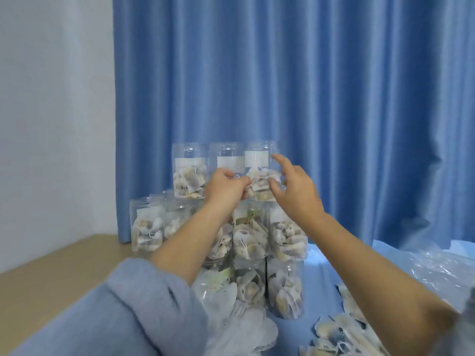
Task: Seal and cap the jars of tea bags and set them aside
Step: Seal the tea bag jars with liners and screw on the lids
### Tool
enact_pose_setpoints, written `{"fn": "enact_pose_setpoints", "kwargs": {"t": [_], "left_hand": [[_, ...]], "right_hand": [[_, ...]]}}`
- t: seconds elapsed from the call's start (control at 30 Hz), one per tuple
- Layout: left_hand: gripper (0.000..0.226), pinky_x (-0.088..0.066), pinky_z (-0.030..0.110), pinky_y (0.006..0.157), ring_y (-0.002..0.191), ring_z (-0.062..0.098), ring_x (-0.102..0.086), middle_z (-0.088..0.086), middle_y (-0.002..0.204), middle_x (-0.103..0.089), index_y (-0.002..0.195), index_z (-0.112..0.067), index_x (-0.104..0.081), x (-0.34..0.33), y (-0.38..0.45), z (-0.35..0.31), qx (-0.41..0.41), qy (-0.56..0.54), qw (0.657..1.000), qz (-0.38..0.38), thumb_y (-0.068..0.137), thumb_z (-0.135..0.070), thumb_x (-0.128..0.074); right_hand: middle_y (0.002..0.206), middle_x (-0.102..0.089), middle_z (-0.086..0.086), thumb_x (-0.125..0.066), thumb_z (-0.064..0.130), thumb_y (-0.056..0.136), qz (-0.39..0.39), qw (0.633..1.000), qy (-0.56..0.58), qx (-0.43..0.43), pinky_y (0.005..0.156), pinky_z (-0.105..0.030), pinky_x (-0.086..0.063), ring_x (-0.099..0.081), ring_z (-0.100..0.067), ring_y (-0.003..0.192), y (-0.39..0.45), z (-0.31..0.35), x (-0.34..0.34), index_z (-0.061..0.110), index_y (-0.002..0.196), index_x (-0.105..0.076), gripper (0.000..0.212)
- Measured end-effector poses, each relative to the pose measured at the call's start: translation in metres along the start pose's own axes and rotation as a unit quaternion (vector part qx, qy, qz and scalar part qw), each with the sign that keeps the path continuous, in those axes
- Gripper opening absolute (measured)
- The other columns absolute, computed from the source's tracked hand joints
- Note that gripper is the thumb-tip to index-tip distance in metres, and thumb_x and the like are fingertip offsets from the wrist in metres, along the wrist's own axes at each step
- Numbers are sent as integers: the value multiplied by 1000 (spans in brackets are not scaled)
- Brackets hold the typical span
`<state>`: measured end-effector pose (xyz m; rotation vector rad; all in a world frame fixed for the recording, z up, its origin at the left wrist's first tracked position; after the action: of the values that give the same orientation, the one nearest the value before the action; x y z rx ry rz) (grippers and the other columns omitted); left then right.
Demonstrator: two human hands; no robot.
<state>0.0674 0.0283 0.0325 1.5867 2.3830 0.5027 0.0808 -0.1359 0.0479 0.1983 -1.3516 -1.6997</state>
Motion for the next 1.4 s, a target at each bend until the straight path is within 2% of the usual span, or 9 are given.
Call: {"fn": "enact_pose_setpoints", "kwargs": {"t": [0.13,0.23,0.4,0.5,0.73,0.97,1.1,1.2,1.4], "left_hand": [[45,-54,42,88,91,25,-65,9,112,-56,115,-11,-48,-8,34,6,-1,-17,999,48,77,-10,-72],[58,-54,37,88,111,23,-57,5,123,-46,126,-13,-46,-13,51,12,-17,-31,997,74,75,-3,-73],[66,-46,43,100,113,22,-55,5,132,-48,135,-13,-41,-15,65,28,-40,36,996,75,76,0,-70],[65,-47,43,98,109,25,-59,6,133,-51,136,-13,-40,-17,62,30,-54,39,996,66,79,-1,-67],[88,-41,31,94,120,19,-49,-2,139,-43,145,-22,-27,-22,37,1,-87,94,989,80,74,-31,-78],[88,-45,30,86,107,16,-54,-5,116,-51,133,-21,-39,-27,-34,13,-80,144,982,94,60,-36,-86],[88,-49,35,87,103,18,-58,-2,116,-56,127,-20,-42,-33,-87,52,-65,195,971,120,54,-35,-89],[82,-49,35,86,102,18,-59,-2,113,-59,122,-18,-45,-39,-117,92,-21,223,964,146,54,-36,-89],[36,-50,42,90,101,31,-60,10,102,-64,111,-10,-56,-49,-147,166,123,175,964,160,78,0,-67]], "right_hand": [[141,-31,-19,-71,54,75,47,992,64,-100,89,-37,-38,-43,-33,123,55,-25,-19,49,145,1,101],[153,-5,-21,-75,61,65,103,985,49,-130,102,-49,-35,-30,-40,135,73,-37,-48,55,141,7,112],[128,-33,-15,-76,48,70,52,992,55,-102,86,-42,-47,-53,-34,100,84,-43,-67,40,134,-22,85],[116,-36,-10,-79,41,69,-4,994,93,-61,63,-22,-38,-46,-7,71,82,-35,-53,30,124,-30,74],[110,-39,-3,-79,47,65,-10,994,112,6,60,0,-33,-41,4,79,57,-1,-5,39,111,-28,70],[101,-47,6,-80,56,55,32,994,102,-7,64,-17,-37,-50,-7,88,-23,6,36,47,95,-23,70],[80,-45,15,-74,68,46,93,995,-26,-35,50,-29,-30,-46,-3,69,-82,-15,41,36,90,-22,75],[77,-44,12,-83,58,48,144,987,-39,-52,50,-26,-29,-44,-10,66,-122,-37,30,30,90,-25,77],[95,-43,7,-90,35,53,172,982,-50,-60,64,-34,-34,-41,-17,86,-170,-73,-1,24,89,-29,71]]}}
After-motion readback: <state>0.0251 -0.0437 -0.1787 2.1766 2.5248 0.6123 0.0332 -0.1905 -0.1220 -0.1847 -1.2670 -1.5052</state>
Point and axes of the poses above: each hand's wrist, its own y-axis towards the middle knuckle, its own x-axis out of the back of the hand, z = x × y, the point moved 8 cm from there along y, towards the middle knuckle
